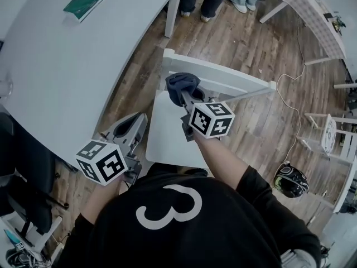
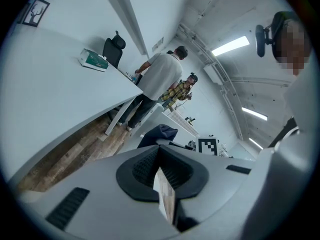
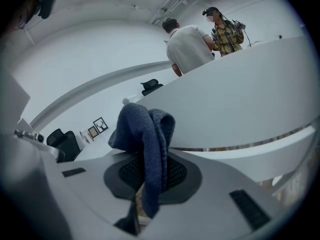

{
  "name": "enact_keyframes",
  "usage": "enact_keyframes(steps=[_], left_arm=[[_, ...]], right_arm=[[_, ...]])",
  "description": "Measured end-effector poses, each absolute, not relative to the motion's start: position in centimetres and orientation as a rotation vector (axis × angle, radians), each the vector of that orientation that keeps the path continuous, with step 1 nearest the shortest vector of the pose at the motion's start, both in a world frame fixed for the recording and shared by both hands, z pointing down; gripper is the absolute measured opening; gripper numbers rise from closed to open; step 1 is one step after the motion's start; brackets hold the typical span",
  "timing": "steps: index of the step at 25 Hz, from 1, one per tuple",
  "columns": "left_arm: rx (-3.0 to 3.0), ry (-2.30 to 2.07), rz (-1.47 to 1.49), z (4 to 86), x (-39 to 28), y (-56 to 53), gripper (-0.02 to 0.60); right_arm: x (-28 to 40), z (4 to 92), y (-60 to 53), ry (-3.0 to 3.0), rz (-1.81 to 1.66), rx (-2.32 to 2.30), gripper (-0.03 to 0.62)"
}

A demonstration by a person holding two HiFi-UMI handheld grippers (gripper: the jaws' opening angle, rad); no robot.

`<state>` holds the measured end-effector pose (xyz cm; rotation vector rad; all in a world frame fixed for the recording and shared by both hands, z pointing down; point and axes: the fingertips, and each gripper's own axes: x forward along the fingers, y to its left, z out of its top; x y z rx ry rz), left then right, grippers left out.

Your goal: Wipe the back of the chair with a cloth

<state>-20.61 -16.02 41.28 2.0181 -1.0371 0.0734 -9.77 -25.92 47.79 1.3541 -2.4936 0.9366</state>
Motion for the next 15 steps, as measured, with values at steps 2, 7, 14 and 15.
enact_keyframes(steps=[2, 7, 14, 15], left_arm=[[2.007, -1.045, 0.074, 41.6, -21.4, -15.9, 0.013], [1.988, -1.06, 0.072, 42.2, -22.6, -15.8, 0.014], [1.978, -1.069, 0.066, 42.3, -23.4, -16.3, 0.014], [1.978, -1.067, 0.067, 42.4, -23.4, -16.4, 0.014]], right_arm=[[-10.2, 48.4, -26.4, -2.478, 0.945, 1.364, 0.051], [-11.1, 49.4, -27.5, -2.454, 0.938, 1.389, 0.051], [-11.6, 50.1, -28.8, -2.411, 0.894, 1.449, 0.051], [-11.7, 50.2, -28.8, -2.407, 0.892, 1.455, 0.051]])
